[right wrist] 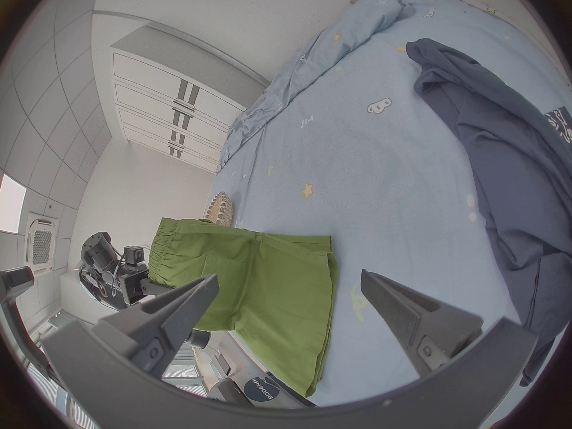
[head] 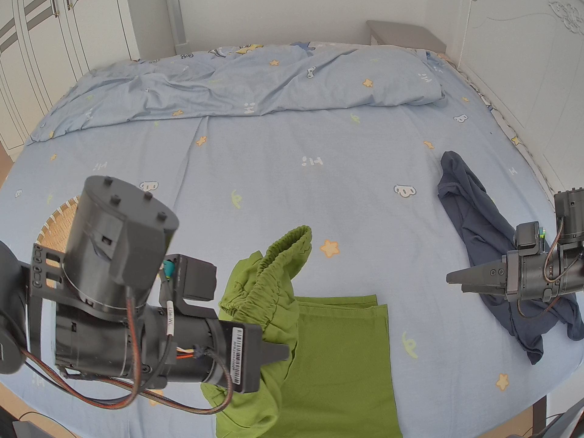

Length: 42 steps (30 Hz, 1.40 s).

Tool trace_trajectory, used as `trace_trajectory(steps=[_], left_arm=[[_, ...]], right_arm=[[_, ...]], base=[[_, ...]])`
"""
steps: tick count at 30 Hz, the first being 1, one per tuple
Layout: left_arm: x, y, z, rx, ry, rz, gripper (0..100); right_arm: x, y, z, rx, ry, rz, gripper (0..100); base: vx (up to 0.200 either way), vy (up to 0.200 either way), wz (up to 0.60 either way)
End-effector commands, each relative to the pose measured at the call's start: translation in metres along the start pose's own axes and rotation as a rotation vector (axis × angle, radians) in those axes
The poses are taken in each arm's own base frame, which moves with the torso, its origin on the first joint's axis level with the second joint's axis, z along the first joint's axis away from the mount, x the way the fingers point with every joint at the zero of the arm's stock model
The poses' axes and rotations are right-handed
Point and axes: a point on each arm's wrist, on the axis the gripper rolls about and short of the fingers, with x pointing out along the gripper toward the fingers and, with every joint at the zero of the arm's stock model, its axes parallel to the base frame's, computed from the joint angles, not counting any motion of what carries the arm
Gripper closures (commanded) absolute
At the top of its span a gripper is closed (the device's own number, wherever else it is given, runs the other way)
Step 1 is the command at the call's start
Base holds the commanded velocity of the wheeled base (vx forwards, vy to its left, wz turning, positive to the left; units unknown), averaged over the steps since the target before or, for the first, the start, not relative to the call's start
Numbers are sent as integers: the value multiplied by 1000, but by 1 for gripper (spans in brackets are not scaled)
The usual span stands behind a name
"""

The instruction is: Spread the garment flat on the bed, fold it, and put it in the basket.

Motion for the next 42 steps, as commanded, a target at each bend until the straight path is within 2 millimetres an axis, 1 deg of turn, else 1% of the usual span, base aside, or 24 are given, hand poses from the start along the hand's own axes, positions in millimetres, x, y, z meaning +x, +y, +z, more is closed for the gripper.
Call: trace_trajectory(steps=[1,4,10,18,19,21,28,33,34,35,36,37,38,39,40,41,42], left_arm=[[17,-2,-3,-18,34,4,100],[26,-10,-6,-55,40,-23,100],[43,-19,-10,-85,54,-41,100],[46,-29,-16,-75,64,-73,100],[46,-33,-17,-67,66,-88,0],[46,-38,-18,-60,50,-116,0],[41,-44,-12,-120,-3,-176,0],[41,-41,-9,-129,-14,-171,0],[42,-36,-6,-144,-20,-157,0],[42,-36,-6,-144,-20,-157,0],[42,-17,5,-193,-48,-116,0],[43,-13,6,-202,-49,-109,0],[45,12,15,-256,-47,-75,0],[44,26,18,-285,-41,-64,0],[42,45,23,-325,-31,-64,0],[41,59,26,-348,-15,-74,0],[41,68,27,-361,-2,-82,0]], right_arm=[[3,-2,0,9,11,-2,0],[3,-2,0,9,11,-2,0],[4,-2,-1,8,17,1,0],[5,-2,-1,8,19,1,0],[6,-4,-1,13,25,0,0],[8,-5,-1,18,28,-3,0],[8,-5,0,15,25,-2,0],[9,-5,-1,16,31,0,0],[9,-5,-1,16,32,1,0],[9,-5,-1,16,32,1,0],[9,-5,-2,15,33,2,0],[9,-4,-2,14,32,3,0],[9,-2,-2,6,32,9,0],[9,-1,-2,3,32,11,0],[8,0,-2,1,31,14,0],[7,1,-2,0,28,16,0],[6,1,-2,-1,25,17,0]], base=[[0,0,0],[0,0,0],[0,0,0],[0,0,0],[0,0,0],[0,0,0],[0,0,0],[0,0,0],[0,0,0],[0,0,0],[0,0,0],[0,0,0],[0,0,0],[0,0,0],[0,0,0],[0,0,0],[0,0,0]])
